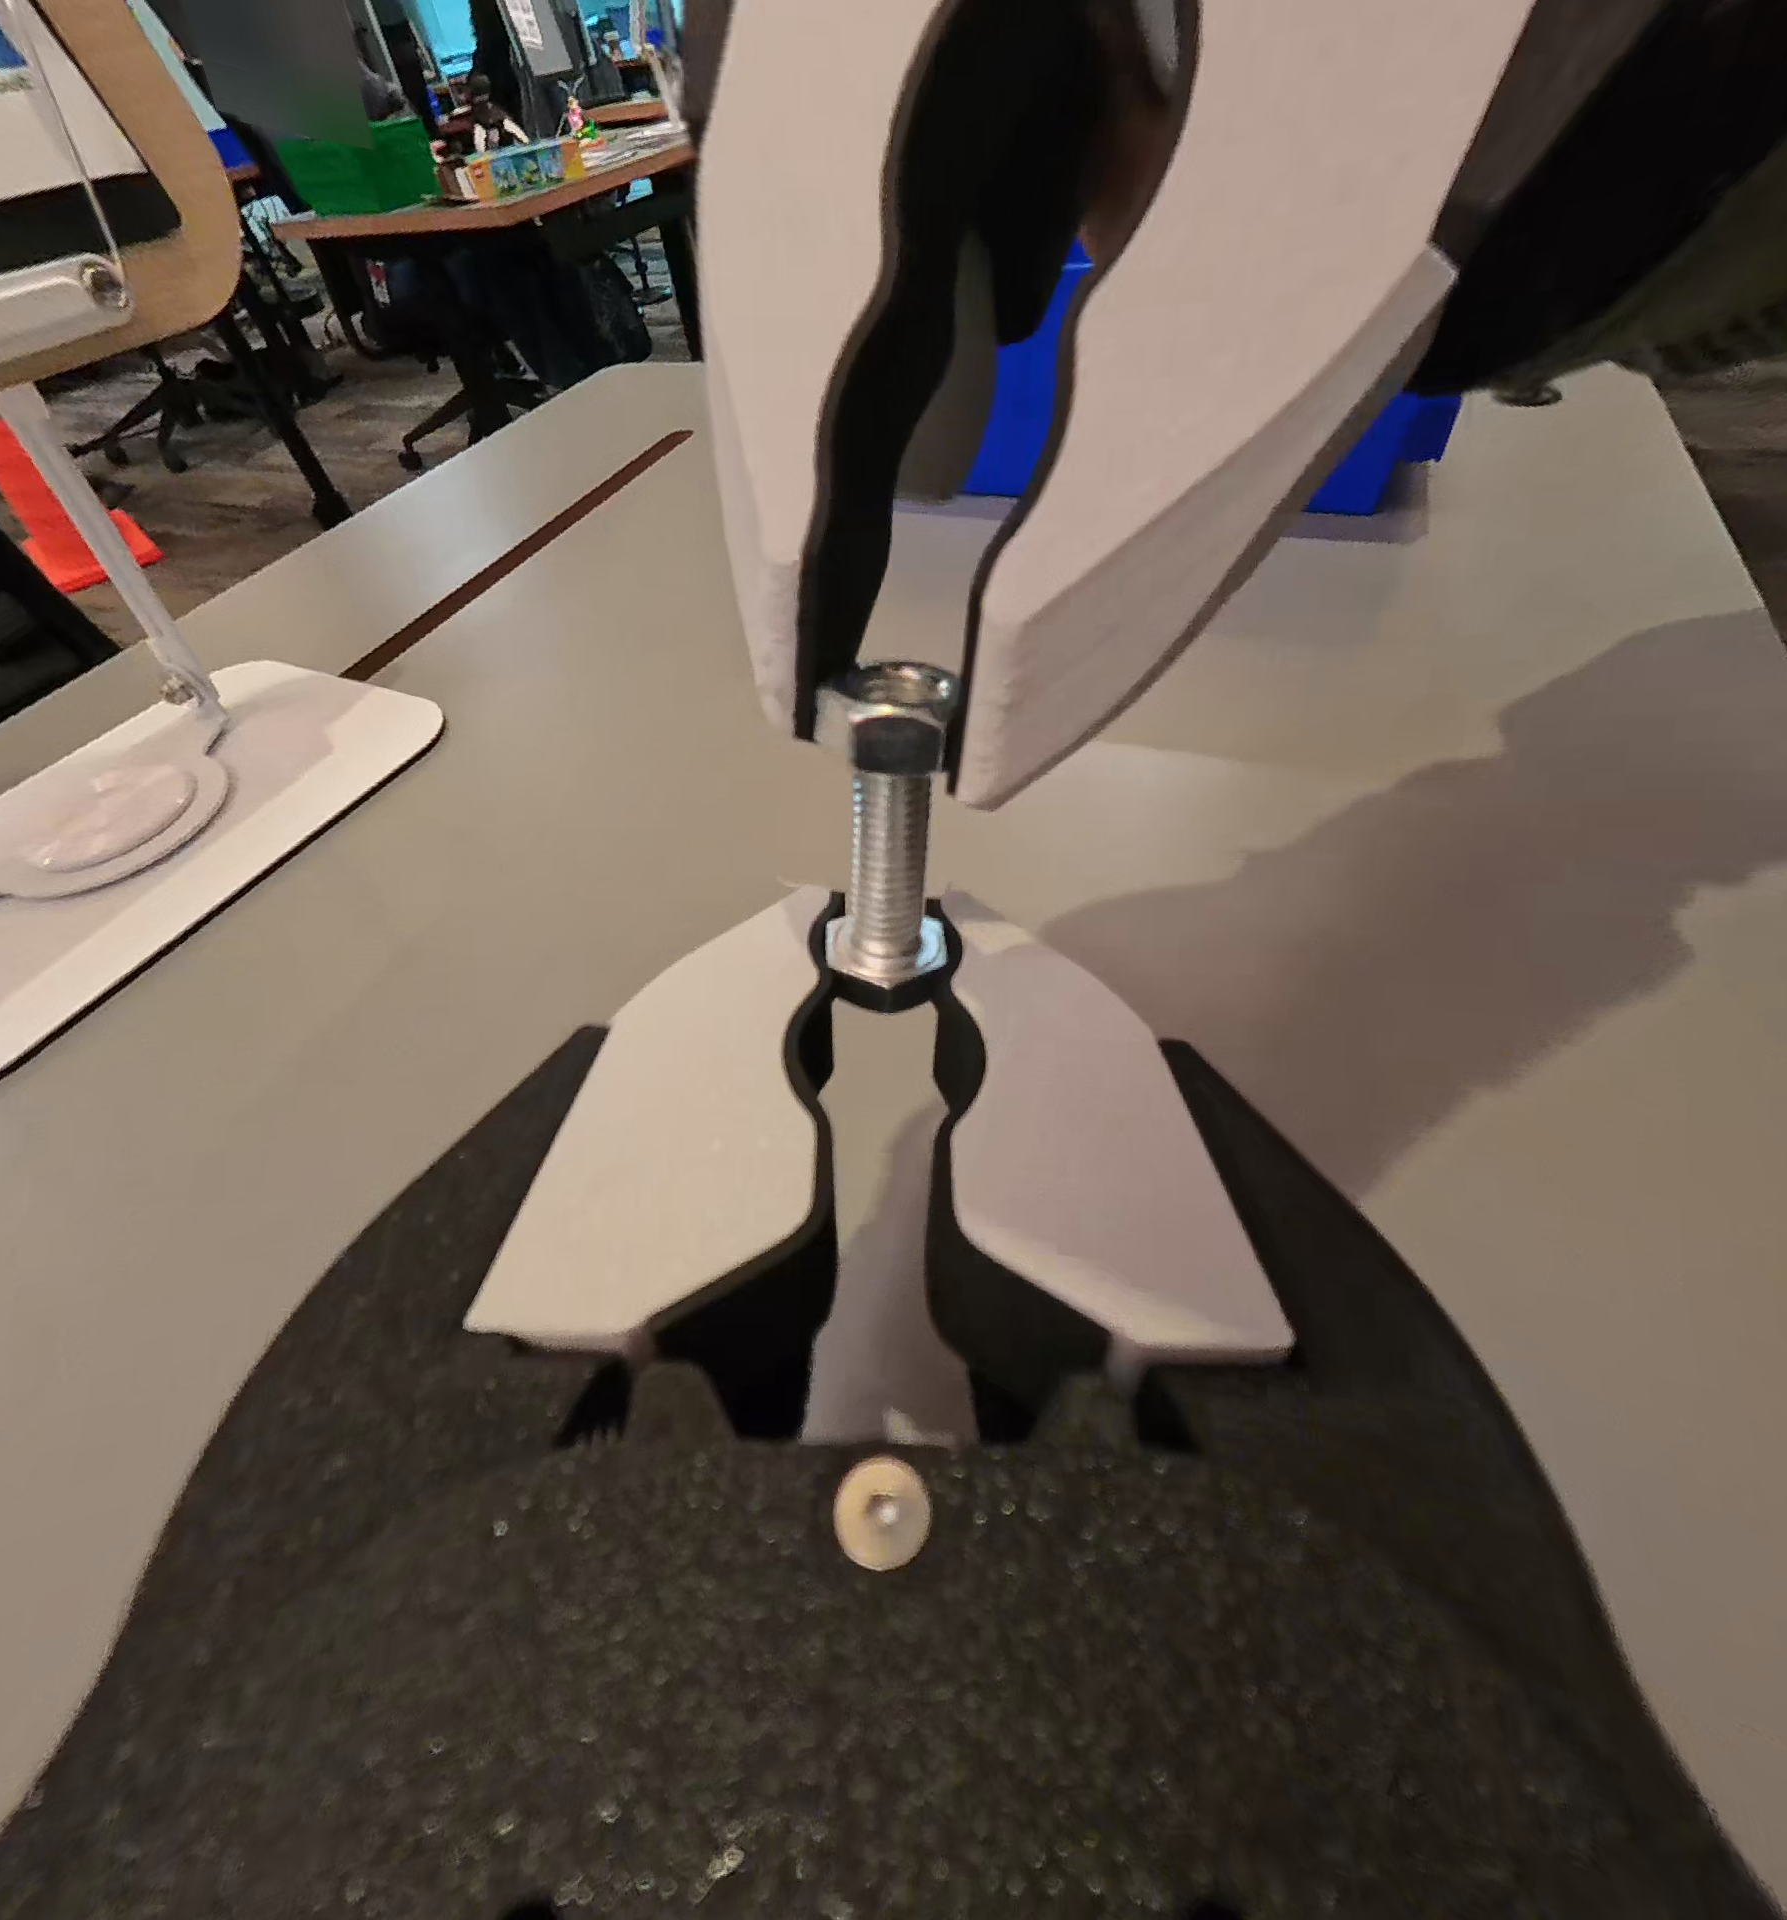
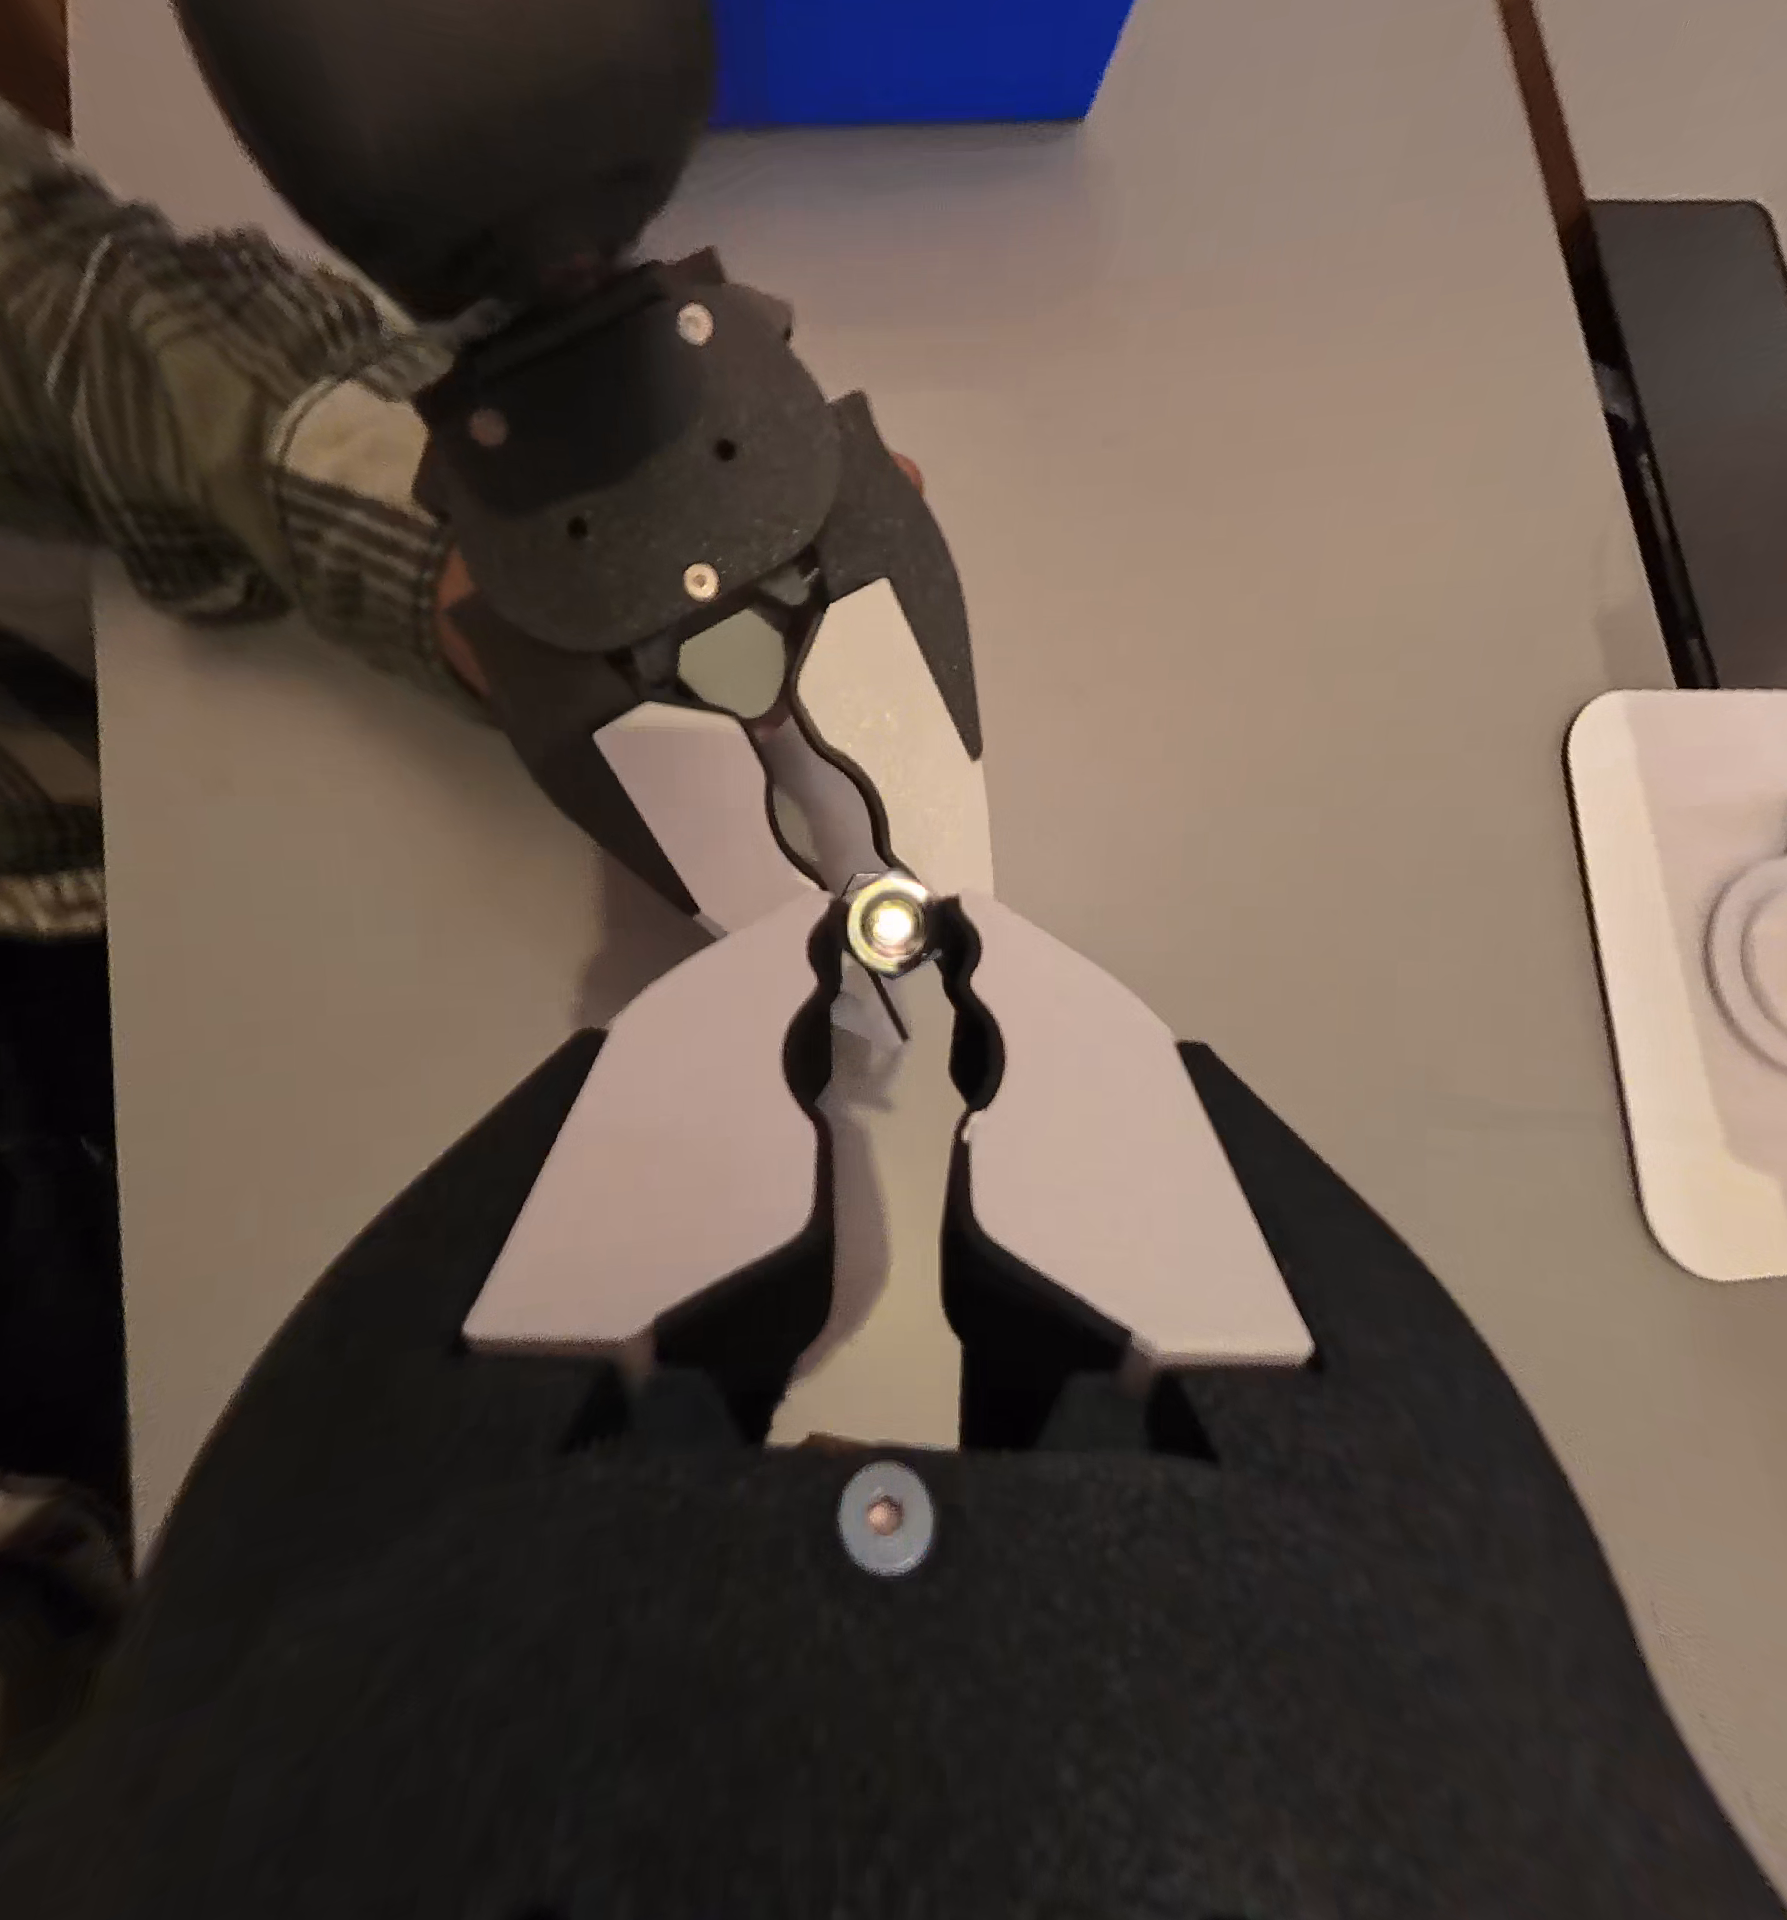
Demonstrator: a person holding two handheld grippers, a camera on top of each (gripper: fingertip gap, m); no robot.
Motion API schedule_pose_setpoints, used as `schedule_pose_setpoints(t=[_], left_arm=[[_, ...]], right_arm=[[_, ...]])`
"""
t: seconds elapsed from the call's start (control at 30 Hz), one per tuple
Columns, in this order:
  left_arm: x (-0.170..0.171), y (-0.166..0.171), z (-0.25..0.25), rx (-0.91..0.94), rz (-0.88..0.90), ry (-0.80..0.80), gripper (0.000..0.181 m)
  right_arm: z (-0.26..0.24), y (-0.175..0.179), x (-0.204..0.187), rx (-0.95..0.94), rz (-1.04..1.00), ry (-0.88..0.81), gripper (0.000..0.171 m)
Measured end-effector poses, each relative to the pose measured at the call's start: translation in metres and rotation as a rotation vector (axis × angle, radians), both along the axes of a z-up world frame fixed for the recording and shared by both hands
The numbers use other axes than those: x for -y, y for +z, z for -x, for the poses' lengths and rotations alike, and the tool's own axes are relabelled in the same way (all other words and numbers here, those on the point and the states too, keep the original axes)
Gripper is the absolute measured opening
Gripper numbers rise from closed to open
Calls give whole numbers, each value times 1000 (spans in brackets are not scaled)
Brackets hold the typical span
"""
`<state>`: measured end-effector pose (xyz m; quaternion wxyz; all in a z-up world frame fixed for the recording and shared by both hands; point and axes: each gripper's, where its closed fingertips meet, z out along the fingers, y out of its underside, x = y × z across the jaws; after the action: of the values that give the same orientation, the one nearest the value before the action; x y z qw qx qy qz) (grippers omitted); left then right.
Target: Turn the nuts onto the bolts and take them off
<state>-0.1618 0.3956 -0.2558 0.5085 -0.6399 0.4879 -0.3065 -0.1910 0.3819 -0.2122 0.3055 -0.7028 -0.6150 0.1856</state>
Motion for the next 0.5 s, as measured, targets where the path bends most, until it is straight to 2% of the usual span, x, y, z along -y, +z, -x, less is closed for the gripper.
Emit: schedule_pose_setpoints(t=[0.13,0.3,0.43,0.5], left_arm=[[-2,-2,1,-13,4,14,14],[3,-4,-3,-19,16,-23,14],[8,-5,-6,-19,26,-54,14],[11,-5,-8,-13,38,-82,14]], right_arm=[[0,-1,-2,-61,31,-76,17],[-3,-8,1,-31,23,-51,20],[-10,-10,1,29,-46,11,39],[-13,-3,4,65,-97,109,51]])
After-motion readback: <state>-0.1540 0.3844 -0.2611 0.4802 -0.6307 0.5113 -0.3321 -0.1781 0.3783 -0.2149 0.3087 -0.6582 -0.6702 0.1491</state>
